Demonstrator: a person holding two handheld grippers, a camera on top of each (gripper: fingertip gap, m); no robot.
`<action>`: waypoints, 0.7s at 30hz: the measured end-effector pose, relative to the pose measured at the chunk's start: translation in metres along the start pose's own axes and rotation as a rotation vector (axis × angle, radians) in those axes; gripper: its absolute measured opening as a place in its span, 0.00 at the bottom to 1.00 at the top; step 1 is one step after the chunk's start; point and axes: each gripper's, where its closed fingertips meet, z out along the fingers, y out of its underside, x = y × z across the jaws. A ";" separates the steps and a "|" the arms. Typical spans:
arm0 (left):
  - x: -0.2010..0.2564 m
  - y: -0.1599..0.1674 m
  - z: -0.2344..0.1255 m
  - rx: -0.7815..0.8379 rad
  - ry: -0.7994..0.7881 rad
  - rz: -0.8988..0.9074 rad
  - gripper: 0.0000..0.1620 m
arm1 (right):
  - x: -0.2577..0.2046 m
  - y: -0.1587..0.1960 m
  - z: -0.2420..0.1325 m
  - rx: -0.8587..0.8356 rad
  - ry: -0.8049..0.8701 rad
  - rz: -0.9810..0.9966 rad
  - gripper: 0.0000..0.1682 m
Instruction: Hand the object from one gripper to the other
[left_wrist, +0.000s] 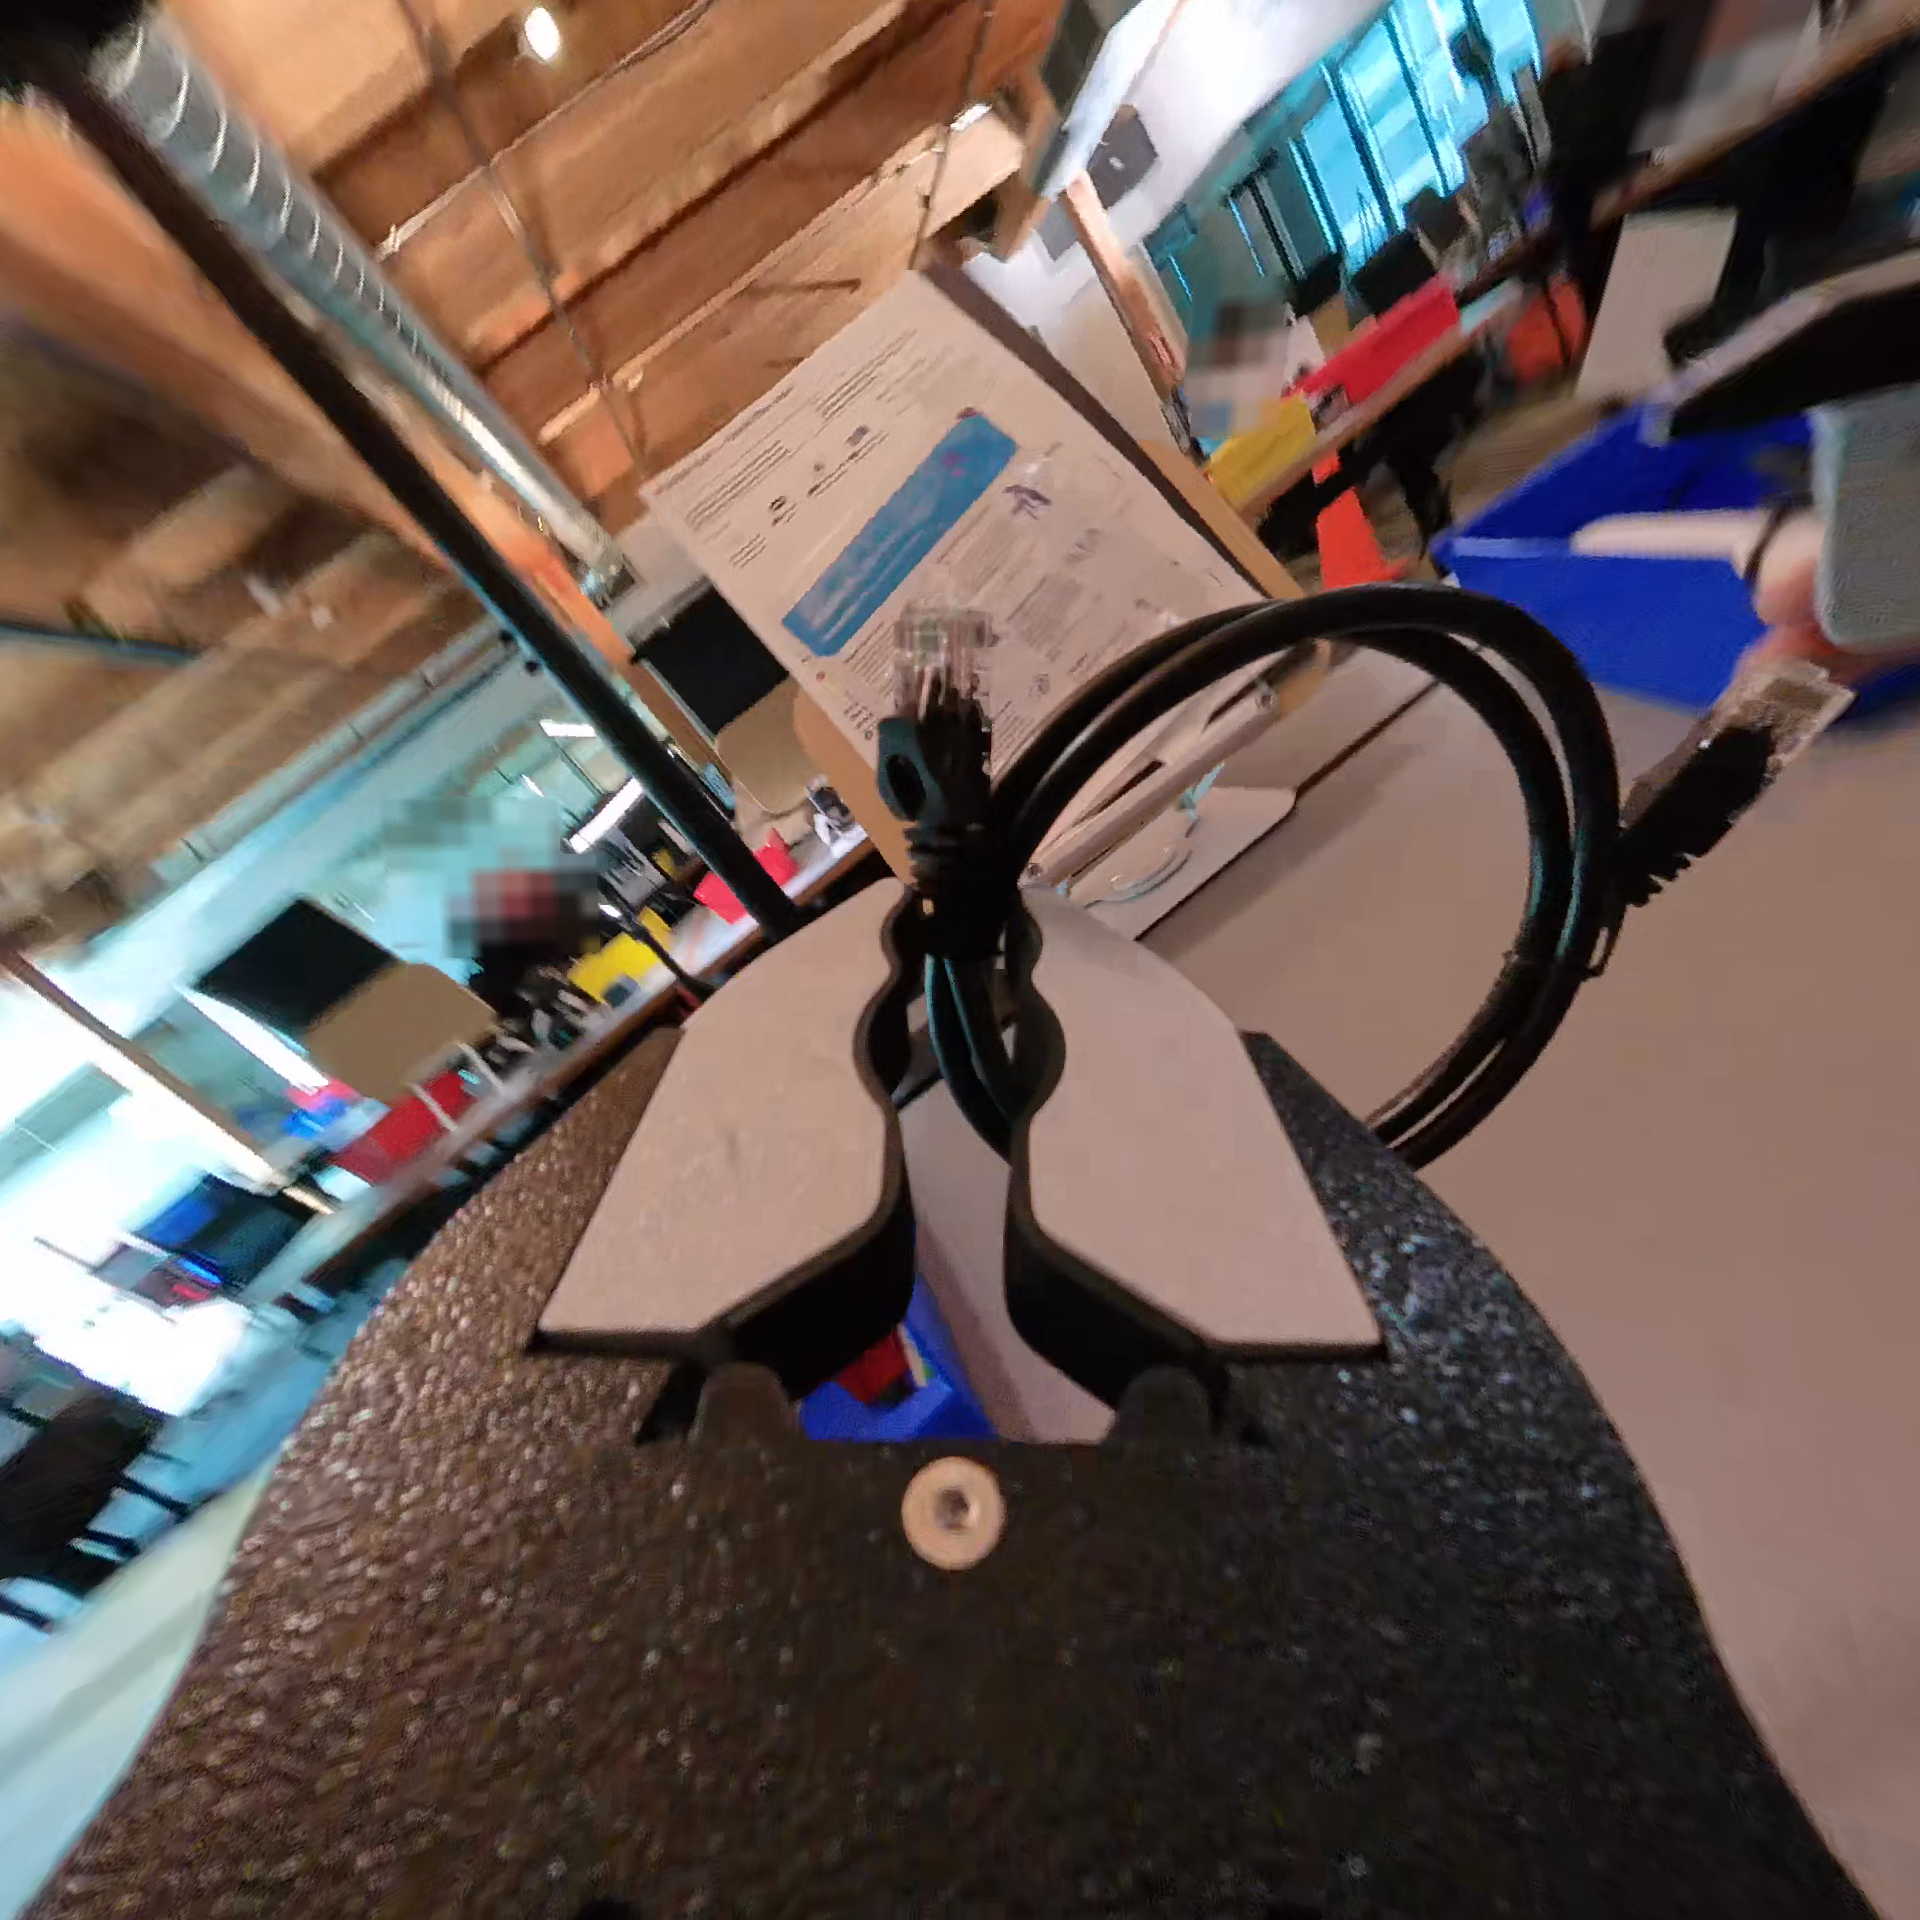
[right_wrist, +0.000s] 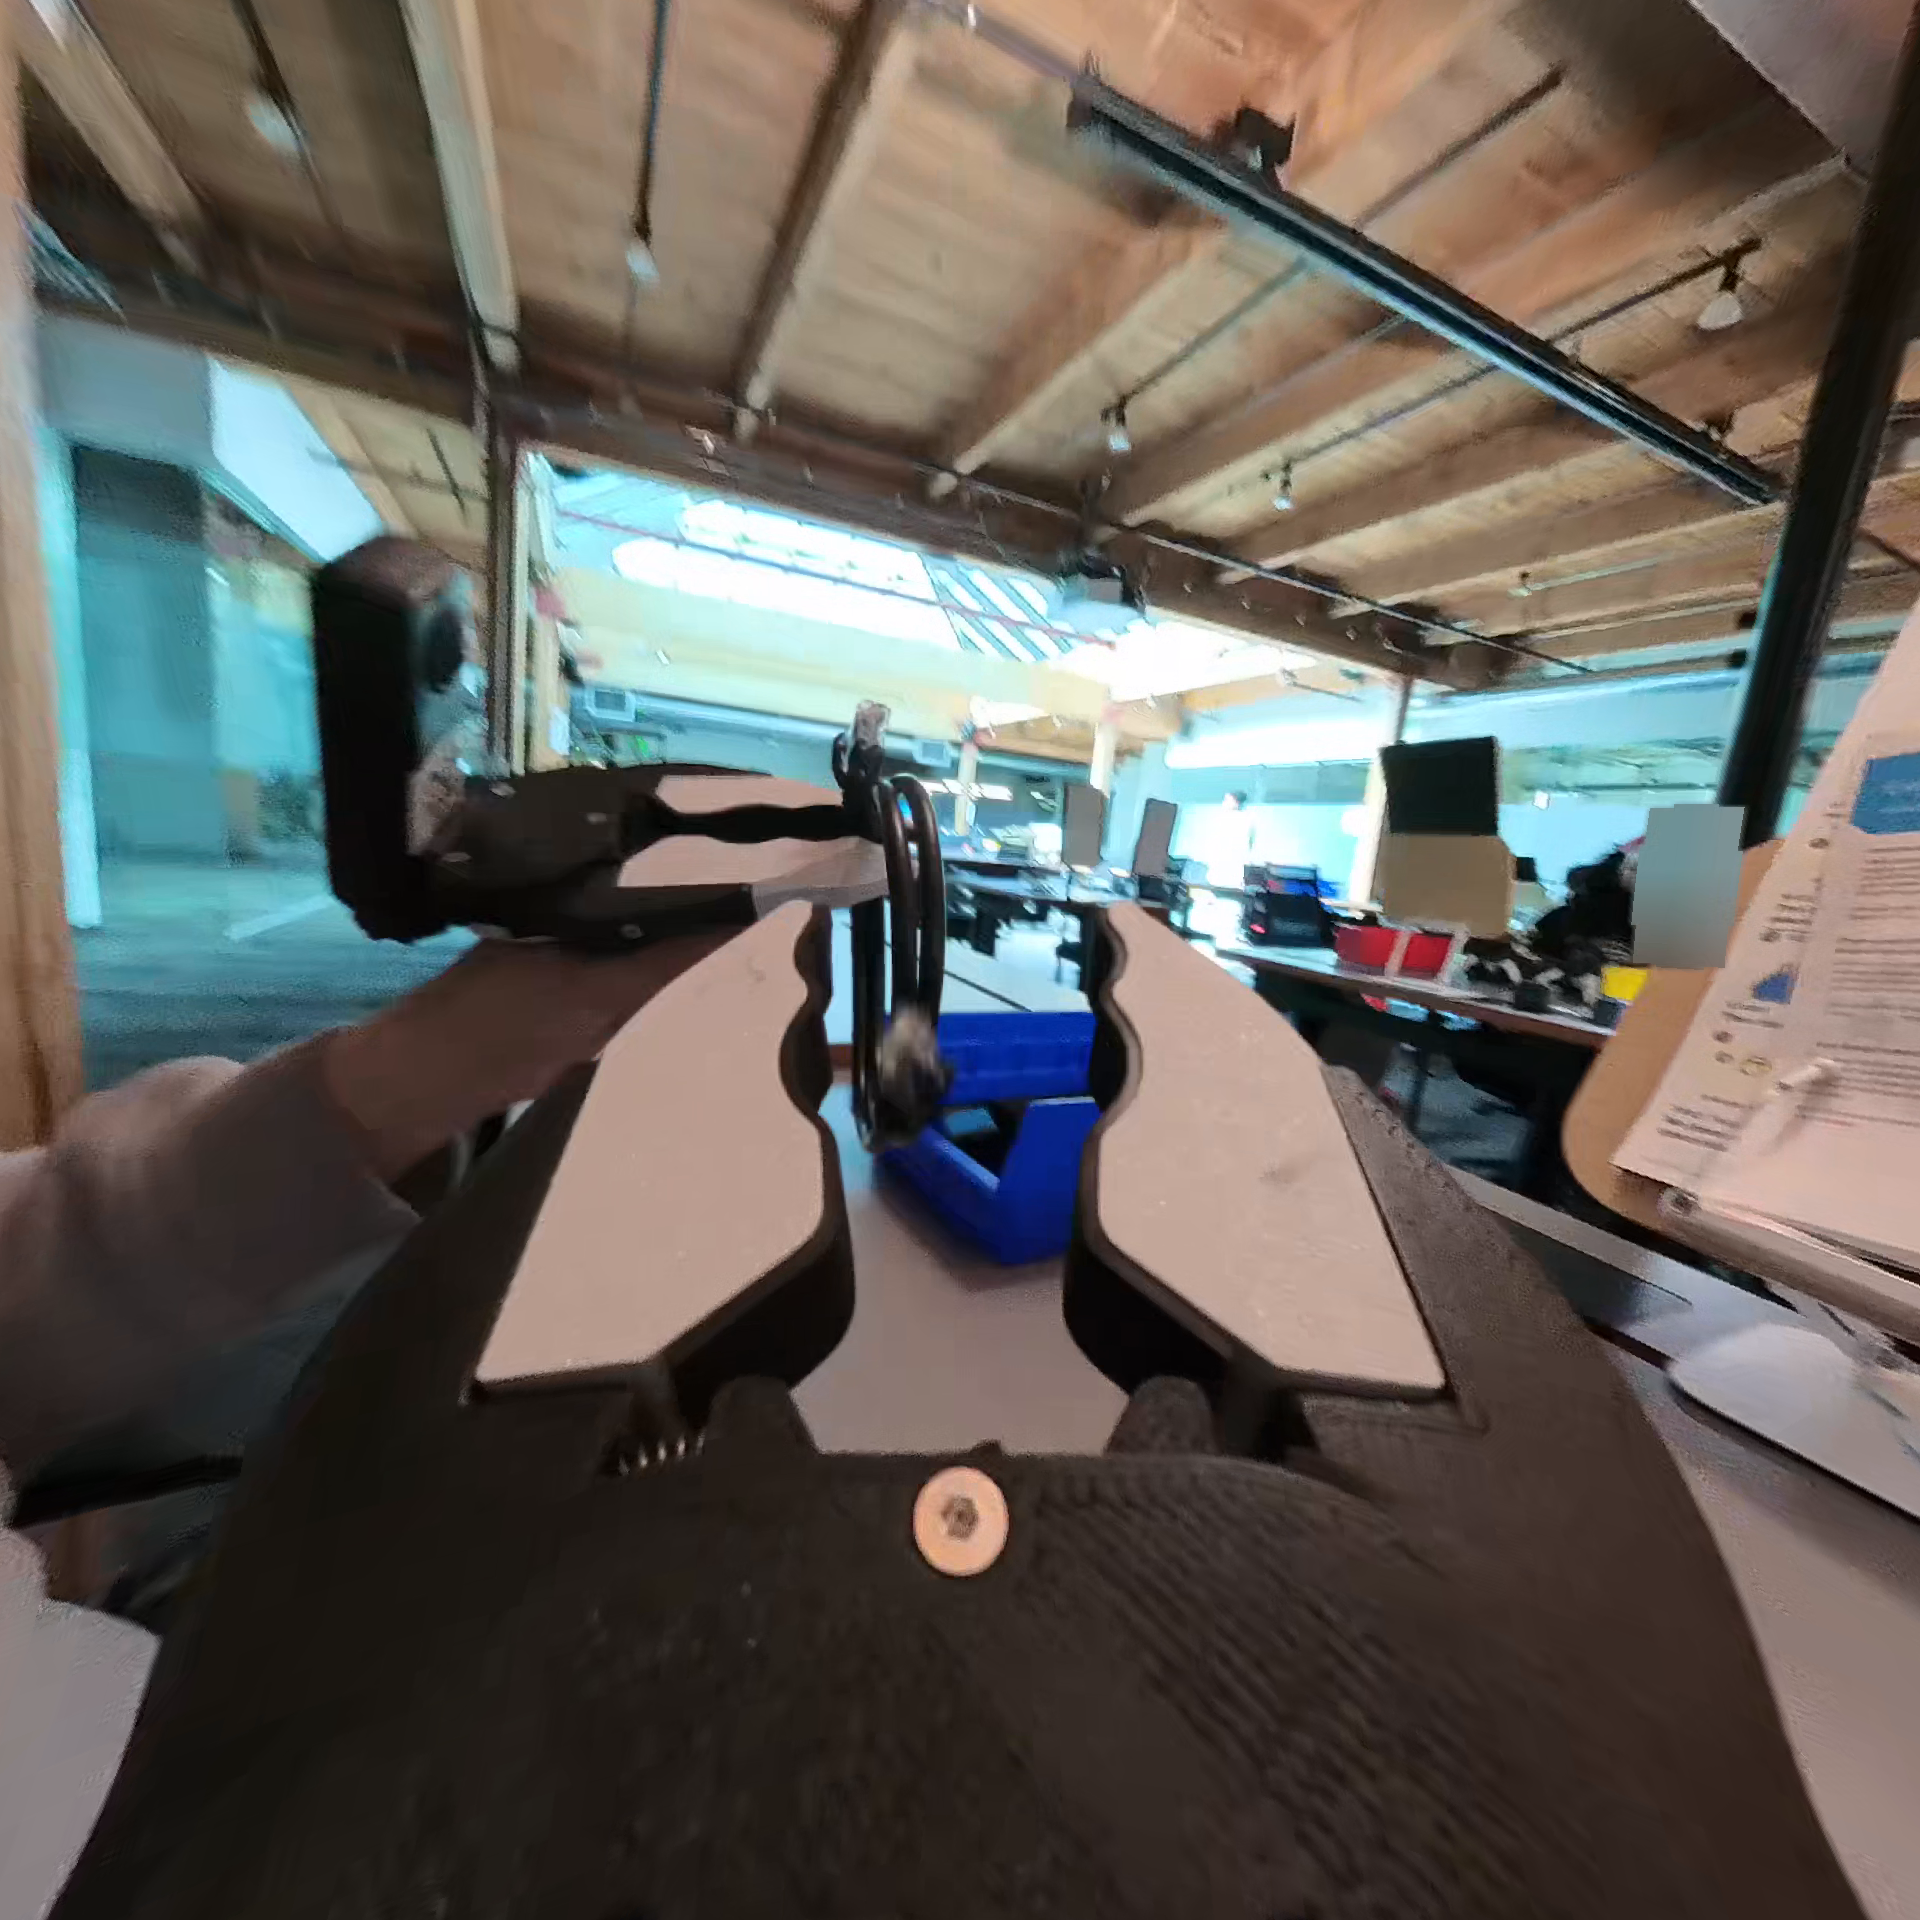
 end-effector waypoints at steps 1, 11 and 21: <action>-0.007 0.001 -0.001 0.011 0.001 -0.099 0.09 | 0.000 -0.001 -0.002 0.010 -0.016 0.010 0.29; 0.002 -0.010 -0.004 0.091 0.163 -0.514 0.09 | -0.035 0.052 0.027 -0.186 -0.092 -0.156 0.30; 0.021 -0.003 0.002 0.045 0.244 -0.563 0.09 | -0.029 0.044 0.027 -0.191 -0.032 -0.209 0.07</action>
